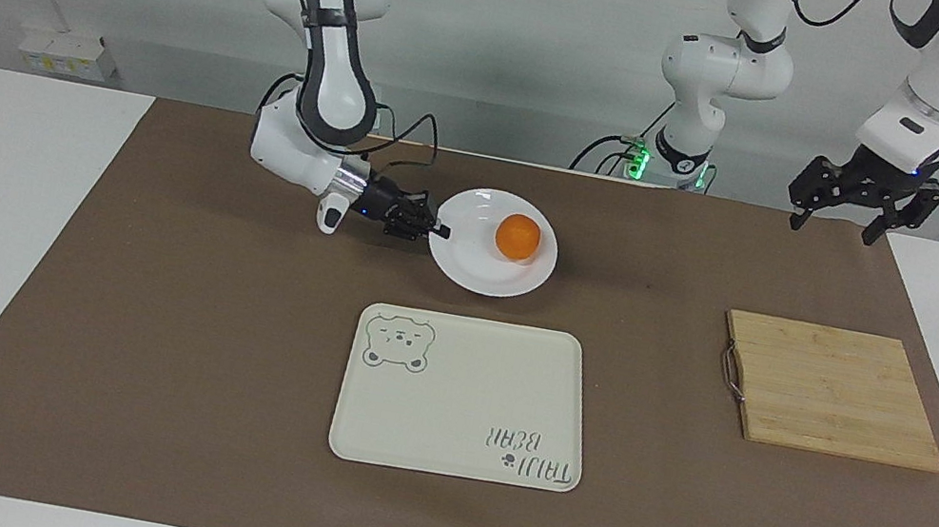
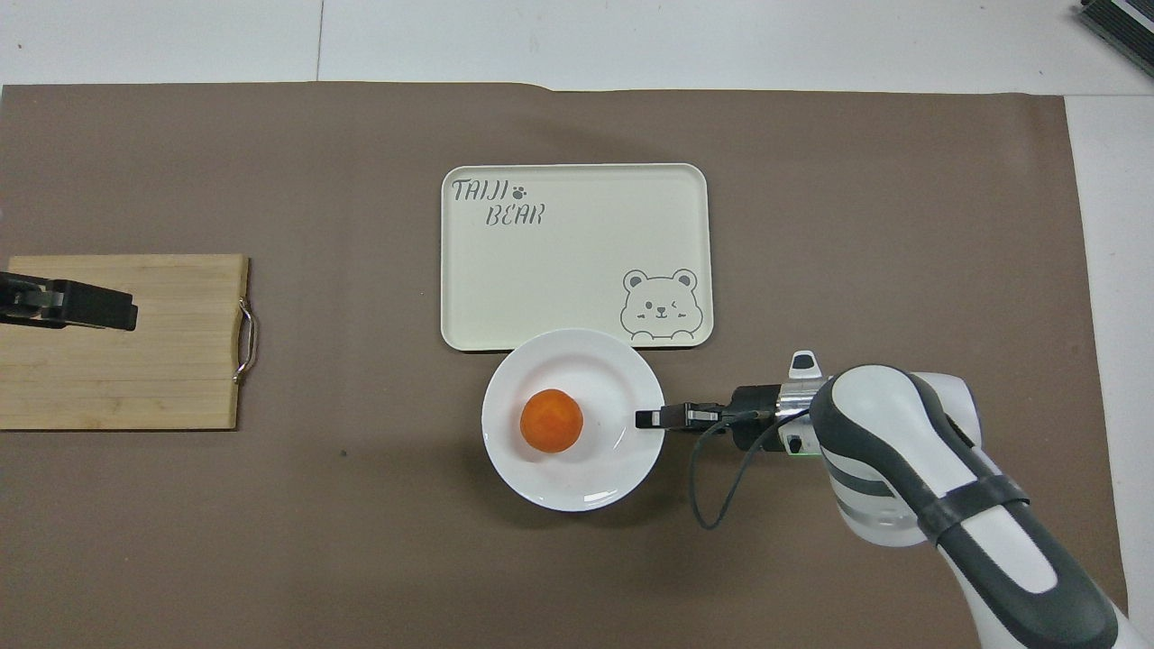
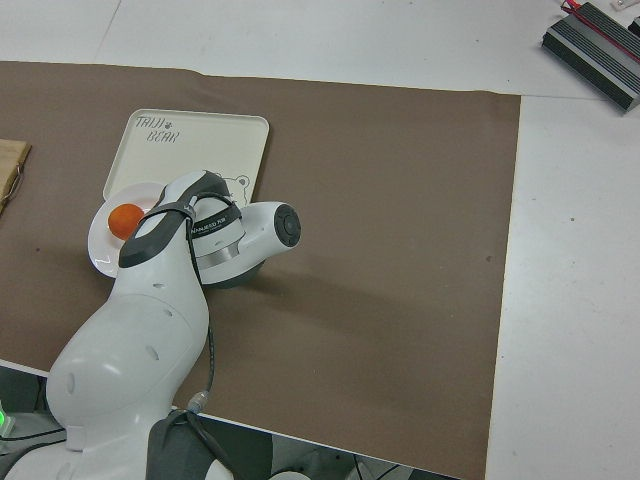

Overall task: Place orange and plate with both arms
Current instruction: 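Slide the plate with the right gripper onto the bear tray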

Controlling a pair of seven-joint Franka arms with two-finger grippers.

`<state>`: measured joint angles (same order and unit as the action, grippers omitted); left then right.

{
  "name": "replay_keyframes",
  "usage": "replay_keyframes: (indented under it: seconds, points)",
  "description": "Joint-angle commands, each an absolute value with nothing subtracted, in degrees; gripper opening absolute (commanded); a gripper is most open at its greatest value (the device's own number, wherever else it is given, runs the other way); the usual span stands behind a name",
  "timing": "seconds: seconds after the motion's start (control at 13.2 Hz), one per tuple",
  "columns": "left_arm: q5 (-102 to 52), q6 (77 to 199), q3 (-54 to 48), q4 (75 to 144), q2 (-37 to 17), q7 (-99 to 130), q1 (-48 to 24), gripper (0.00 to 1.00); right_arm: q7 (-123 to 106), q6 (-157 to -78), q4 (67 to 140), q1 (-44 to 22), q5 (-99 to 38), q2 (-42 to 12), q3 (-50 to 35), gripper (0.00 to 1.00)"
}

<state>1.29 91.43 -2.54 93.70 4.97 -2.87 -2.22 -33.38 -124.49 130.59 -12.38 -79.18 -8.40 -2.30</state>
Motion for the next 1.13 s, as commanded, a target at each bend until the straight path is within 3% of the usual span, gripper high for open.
replay_keyframes:
  seconds: [0.0,0.45,0.91,0.98,1.06]
  points:
    - [1.41,91.06,-2.90,90.11,2.48,-2.55,-1.67,1.00,-29.71,-126.73,123.24,-12.31,-80.77,-13.43,-2.64,0.00]
    - [1.41,90.35,-2.90,88.24,1.31,-3.07,-1.67,1.00,-29.36,-128.14,108.65,-11.34,-80.07,-25.82,-2.29,0.00]
    - [1.41,89.56,-2.90,88.51,1.49,-2.99,-1.50,1.00,-31.89,-128.85,103.27,-9.50,-80.68,-32.69,-2.28,0.00]
    - [1.41,89.65,-2.90,88.51,1.49,-2.99,-1.49,1.00,-31.73,-128.85,103.27,-9.49,-80.86,-32.70,-2.29,0.09]
    - [1.41,89.56,-2.90,88.51,1.49,-2.99,-1.49,1.00,-31.73,-129.11,103.27,-9.41,-80.86,-32.17,-2.02,0.99]
